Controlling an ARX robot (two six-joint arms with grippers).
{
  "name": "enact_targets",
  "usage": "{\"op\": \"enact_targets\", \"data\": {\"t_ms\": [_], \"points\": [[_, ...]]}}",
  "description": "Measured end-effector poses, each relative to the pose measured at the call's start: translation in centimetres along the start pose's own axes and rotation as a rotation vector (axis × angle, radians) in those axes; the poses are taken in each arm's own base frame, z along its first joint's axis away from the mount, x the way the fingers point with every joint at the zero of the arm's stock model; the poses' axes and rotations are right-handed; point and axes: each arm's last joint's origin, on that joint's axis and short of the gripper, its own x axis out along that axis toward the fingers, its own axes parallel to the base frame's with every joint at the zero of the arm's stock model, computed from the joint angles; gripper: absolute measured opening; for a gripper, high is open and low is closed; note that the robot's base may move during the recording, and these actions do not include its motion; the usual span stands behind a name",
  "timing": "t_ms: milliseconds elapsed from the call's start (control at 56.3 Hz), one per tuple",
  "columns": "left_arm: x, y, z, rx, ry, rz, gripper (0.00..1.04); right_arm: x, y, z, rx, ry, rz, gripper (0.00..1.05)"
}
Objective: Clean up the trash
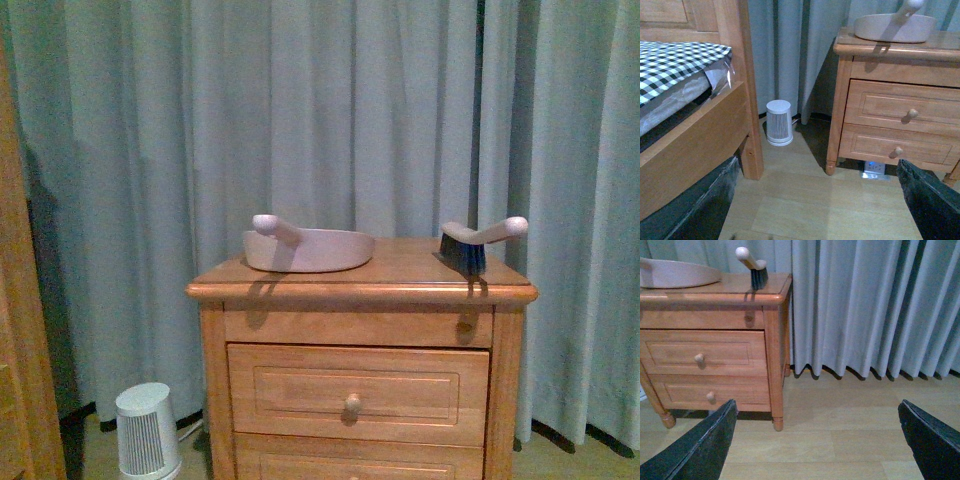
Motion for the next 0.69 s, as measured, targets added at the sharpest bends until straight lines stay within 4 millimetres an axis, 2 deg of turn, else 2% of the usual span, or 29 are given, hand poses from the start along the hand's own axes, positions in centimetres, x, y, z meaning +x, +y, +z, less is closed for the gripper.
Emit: {"op": "enact_targets", "data": {"t_ms": [693], "points": [[0.00,0.00,0.00,0.000,0.000,0.000,0.97,0.00,0.00,0.00,0.000,0.000,0.000,0.97]]}}
